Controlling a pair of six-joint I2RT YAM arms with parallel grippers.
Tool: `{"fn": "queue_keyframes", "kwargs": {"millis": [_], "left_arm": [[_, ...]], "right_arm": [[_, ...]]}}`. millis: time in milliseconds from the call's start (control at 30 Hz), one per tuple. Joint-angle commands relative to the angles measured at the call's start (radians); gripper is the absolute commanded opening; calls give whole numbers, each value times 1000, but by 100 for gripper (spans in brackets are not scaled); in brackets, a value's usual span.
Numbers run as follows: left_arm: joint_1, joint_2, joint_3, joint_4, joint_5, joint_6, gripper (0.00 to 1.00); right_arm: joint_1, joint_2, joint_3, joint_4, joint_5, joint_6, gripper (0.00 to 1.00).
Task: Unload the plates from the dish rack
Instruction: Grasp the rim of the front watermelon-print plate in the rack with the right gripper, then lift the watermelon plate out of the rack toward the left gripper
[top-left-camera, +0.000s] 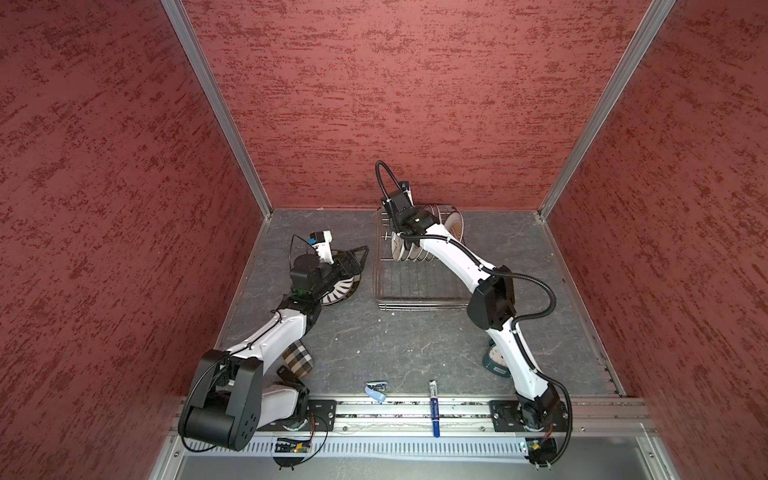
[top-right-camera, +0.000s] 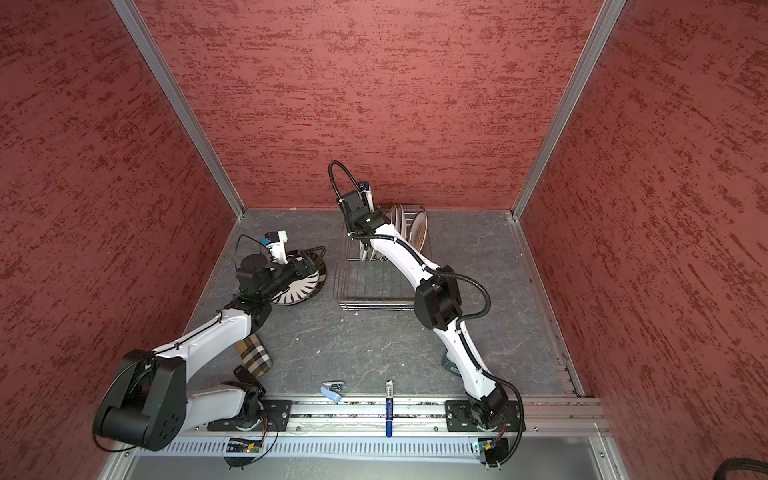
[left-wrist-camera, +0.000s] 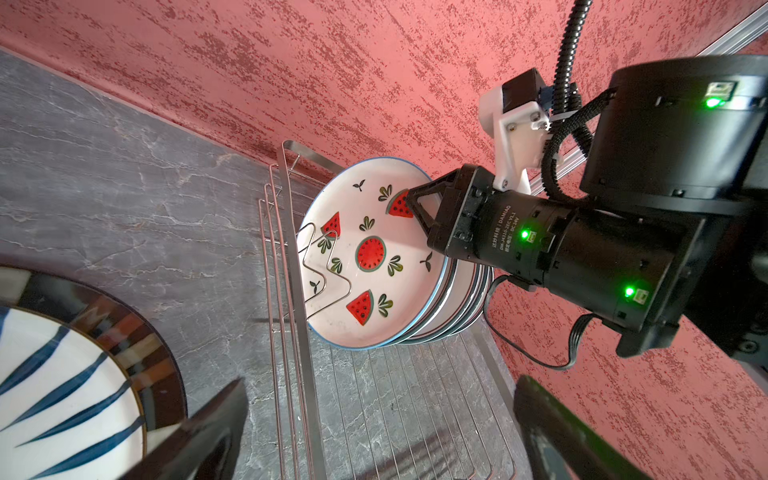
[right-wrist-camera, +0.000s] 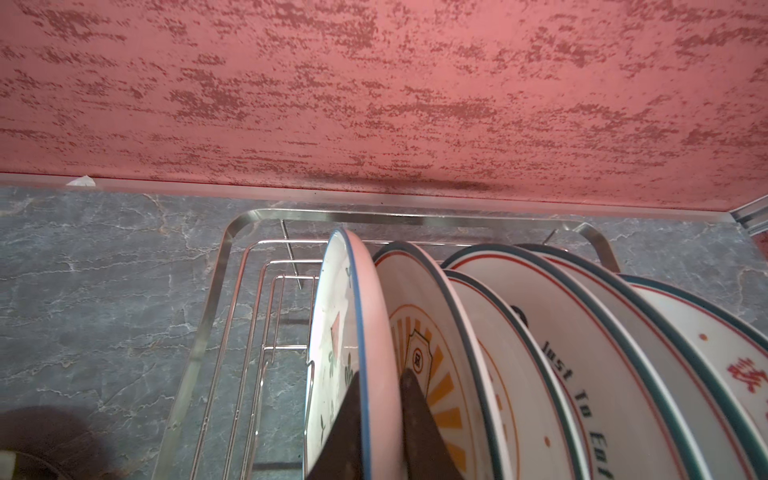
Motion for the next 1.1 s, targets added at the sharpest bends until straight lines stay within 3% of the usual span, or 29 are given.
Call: {"fn": "queue_keyframes", "kwargs": {"millis": [0,100,600,900,1067], "left_arm": [[0,-12,8,16,5,4,99],[-1,-7,7,21,-1,3,99],[6,18,10,69,35,-35,99],[0,-41,6,27,13,-29,99],[-1,-79,-2,-6,0,-25,99]], "right_arm": [[9,-61,9,63,27,-12,16],[16,-100,-18,105,36,-36,12],[37,-331,-270,274,86,-85,11],[38,-583,-592,463,-25,-77,11],[36,-651,-695,512,-30,-69,11]]}}
